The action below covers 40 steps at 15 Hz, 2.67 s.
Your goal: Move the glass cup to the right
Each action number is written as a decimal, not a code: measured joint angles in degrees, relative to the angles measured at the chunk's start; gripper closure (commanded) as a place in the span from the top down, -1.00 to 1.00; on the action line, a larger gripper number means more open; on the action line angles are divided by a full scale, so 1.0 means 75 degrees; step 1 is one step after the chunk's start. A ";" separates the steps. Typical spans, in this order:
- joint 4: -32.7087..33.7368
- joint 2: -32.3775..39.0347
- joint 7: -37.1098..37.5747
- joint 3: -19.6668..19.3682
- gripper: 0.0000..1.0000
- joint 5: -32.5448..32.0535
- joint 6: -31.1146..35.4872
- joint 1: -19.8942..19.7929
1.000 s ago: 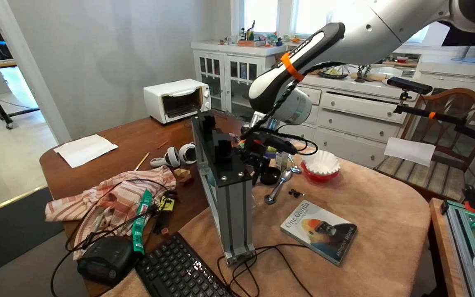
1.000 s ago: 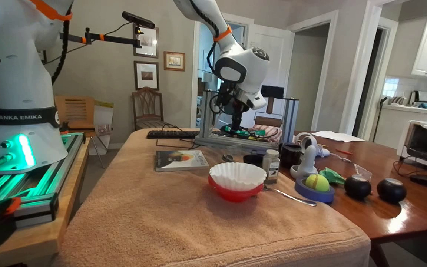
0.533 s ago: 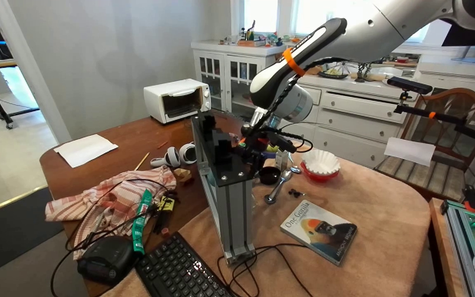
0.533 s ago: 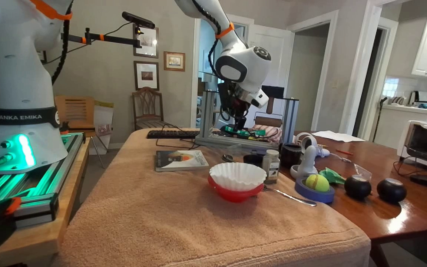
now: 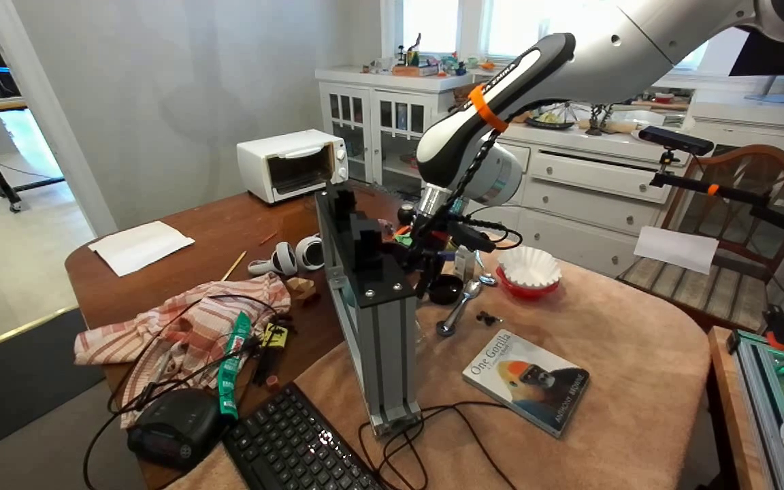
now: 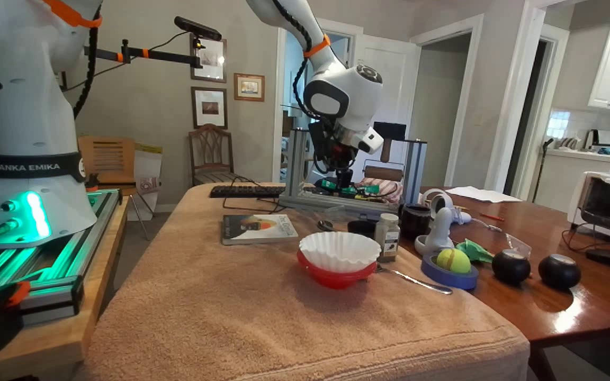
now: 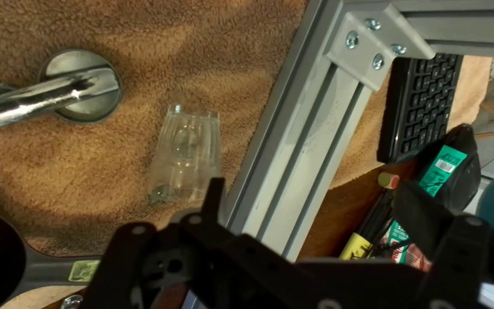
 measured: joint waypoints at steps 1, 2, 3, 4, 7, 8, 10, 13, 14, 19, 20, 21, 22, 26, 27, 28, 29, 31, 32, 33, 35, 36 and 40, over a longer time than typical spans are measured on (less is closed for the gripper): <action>-0.0003 -0.0014 0.0012 -0.0012 1.00 0.0000 0.0000 -0.0001; 0.0007 -0.0016 0.0014 -0.0012 1.00 0.0000 0.0000 -0.0002; 0.0032 0.0006 0.0021 -0.0013 1.00 0.0000 -0.0033 -0.0004; 0.0056 0.0054 0.0047 -0.0023 1.00 -0.0016 -0.0047 -0.0004; 0.0203 0.0372 0.0124 -0.0075 1.00 -0.0161 -0.0048 0.0001; 0.0270 0.0515 0.0168 -0.0096 1.00 -0.0233 -0.0048 0.0004; 0.0439 0.0800 0.0329 -0.0142 1.00 -0.0375 -0.0035 0.0011; 0.0701 0.1114 0.0665 -0.0179 1.00 -0.0414 0.0194 0.0012; 0.0787 0.1178 0.0787 -0.0183 1.00 -0.0414 0.0313 0.0011; 0.1115 0.1347 0.1390 -0.0185 1.00 -0.0589 0.0626 0.0071; 0.1150 0.1374 0.1526 -0.0194 1.00 -0.0702 0.0626 0.0089; 0.1168 0.1404 0.1660 -0.0210 1.00 -0.0842 0.0626 0.0103; 0.1175 0.1438 0.1791 -0.0244 1.00 -0.0979 0.0626 0.0114; 0.1204 0.1601 0.2234 -0.0367 1.00 -0.1259 0.0627 0.0105; 0.1220 0.1637 0.2315 -0.0368 1.00 -0.1285 0.0627 0.0101; 0.1230 0.1665 0.2376 -0.0363 1.00 -0.1304 0.0627 0.0101; 0.1234 0.1683 0.2446 -0.0350 1.00 -0.1324 0.0627 0.0103; 0.1234 0.1693 0.2540 -0.0321 0.75 -0.1352 0.0623 0.0112; 0.1235 0.1693 0.2586 -0.0308 0.55 -0.1370 0.0620 0.0116; 0.1235 0.1693 0.2630 -0.0294 0.40 -0.1388 0.0617 0.0116; 0.1236 0.1693 0.2699 -0.0277 0.05 -0.1410 0.0610 0.0116; 0.1236 0.1693 0.2737 -0.0271 -0.13 -0.1424 0.0607 0.0116; 0.1237 0.1694 0.2779 -0.0250 -0.36 -0.1439 0.0605 0.0116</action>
